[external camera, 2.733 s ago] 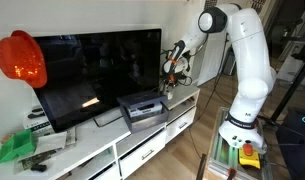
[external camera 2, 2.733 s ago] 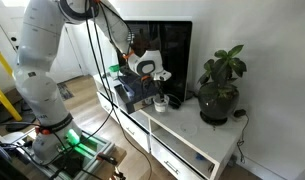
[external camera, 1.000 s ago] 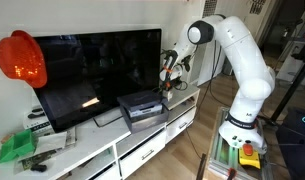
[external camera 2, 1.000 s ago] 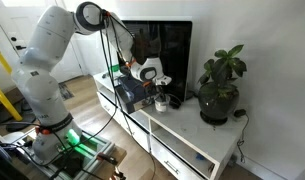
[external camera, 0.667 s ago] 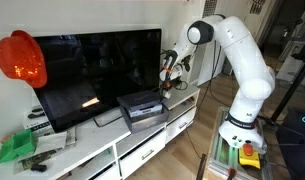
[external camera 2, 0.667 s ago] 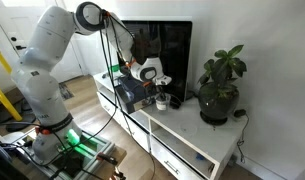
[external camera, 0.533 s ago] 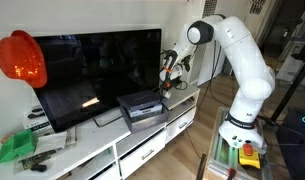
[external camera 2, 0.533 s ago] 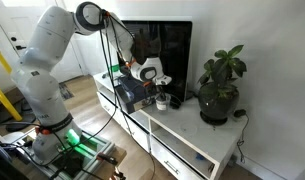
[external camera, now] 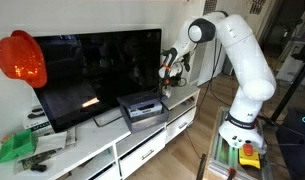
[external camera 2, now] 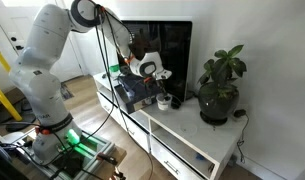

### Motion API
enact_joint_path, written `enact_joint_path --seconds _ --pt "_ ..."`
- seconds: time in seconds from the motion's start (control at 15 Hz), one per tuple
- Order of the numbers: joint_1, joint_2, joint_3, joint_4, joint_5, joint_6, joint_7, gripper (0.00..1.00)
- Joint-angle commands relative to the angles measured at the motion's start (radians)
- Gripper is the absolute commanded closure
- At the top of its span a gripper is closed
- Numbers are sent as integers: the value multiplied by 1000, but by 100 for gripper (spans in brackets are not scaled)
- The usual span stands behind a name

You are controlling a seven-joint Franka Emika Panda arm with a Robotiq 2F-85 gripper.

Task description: Put the white glasses on the shelf above the drawer on the far right

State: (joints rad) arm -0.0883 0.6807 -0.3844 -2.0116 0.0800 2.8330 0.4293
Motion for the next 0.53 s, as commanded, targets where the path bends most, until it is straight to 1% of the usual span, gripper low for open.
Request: enact_joint_path --seconds 0.0,0.2,0.27,0.47 --pt "43 -106 -37 -61 -10 -23 10 99" --pt "61 -179 -57 -95 -20 -54 22 99" --pt "73 -204 -77 -110 -33 -70 36 99" --pt "64 -291 -109 -142 -55 -177 57 99"
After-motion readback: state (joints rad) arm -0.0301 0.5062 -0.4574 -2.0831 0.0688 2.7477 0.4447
